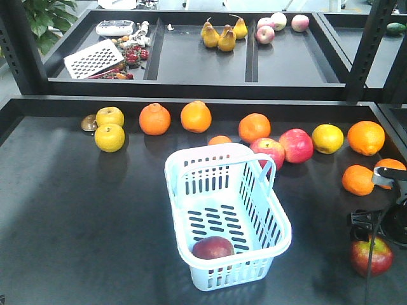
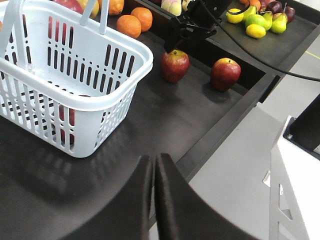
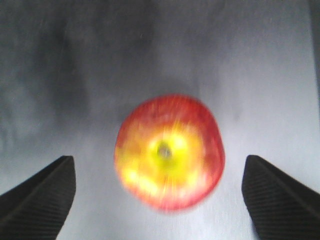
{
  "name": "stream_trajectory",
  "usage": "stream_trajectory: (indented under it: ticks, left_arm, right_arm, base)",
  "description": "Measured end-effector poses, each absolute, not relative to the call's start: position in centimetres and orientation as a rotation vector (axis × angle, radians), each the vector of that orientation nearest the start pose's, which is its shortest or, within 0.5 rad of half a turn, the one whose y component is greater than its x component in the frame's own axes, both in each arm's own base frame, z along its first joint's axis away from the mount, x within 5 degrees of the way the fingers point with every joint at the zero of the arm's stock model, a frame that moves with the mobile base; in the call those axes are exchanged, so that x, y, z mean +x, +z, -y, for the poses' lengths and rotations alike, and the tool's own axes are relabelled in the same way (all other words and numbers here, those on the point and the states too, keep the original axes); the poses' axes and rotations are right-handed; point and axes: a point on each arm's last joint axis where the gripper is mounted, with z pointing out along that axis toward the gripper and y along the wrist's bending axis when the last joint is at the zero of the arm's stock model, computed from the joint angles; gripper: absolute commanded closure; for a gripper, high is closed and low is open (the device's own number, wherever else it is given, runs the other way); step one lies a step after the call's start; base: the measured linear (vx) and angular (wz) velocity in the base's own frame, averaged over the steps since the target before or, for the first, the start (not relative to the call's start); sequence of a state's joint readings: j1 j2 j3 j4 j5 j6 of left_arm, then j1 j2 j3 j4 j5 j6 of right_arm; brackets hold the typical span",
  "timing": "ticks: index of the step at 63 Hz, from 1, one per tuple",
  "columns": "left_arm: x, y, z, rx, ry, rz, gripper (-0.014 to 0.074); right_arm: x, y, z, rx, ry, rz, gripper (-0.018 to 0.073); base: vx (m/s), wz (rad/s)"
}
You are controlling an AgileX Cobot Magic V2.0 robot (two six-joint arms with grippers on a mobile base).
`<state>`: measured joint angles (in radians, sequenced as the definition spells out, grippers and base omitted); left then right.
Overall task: Pick three apples into basket with both arms
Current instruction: 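Move the right gripper back and grasp a second red apple, then place the second apple into the basket and open the right gripper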
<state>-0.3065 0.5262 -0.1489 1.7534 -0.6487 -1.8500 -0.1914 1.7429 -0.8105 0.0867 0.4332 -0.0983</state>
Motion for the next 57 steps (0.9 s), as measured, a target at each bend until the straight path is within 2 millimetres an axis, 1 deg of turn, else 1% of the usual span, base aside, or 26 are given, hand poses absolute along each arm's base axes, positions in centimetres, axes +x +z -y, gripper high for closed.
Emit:
stream_trajectory:
  ticks: [29, 37, 41, 46, 50, 57]
  left_arm:
    - [6.8, 21.7, 7.8, 0.664, -0.863, -1.898, 0.0604]
    - [6.8, 21.7, 7.8, 0.664, -0.863, -1.898, 0.0604]
    - [6.8, 21.7, 7.8, 0.664, -0.863, -1.898, 0.0604]
    - [6.8, 21.7, 7.8, 0.664, -0.863, -1.898, 0.0604]
    - [6.8, 21.7, 7.8, 0.664, -0.863, -1.898, 0.0604]
    - [6.8, 21.7, 7.8, 0.664, -0.863, -1.898, 0.0603]
  right_arm:
    - [29.7, 9.7, 5.5, 0.240, 0.004, -2.891, -0.0044]
    - [29.6, 8.9, 5.5, 0.233, 0.006, -2.913, -0.0006]
    - [29.6, 8.9, 5.5, 0.231, 0.006, -2.915, 0.0044]
    - [29.6, 8.9, 5.5, 0.229, 0.005, -2.913, 0.0136]
    - [29.6, 9.2, 5.5, 0.227, 0.005, -2.907, 0.0233]
    - [29.6, 10.5, 5.5, 0.221, 0.002, -2.879, 0.0407]
  base:
    - [0.00, 0.00]
    - [0.00, 0.00]
    - [0.00, 0.00]
    - [0.00, 0.00]
    - [0.00, 0.00]
    - [0.00, 0.00]
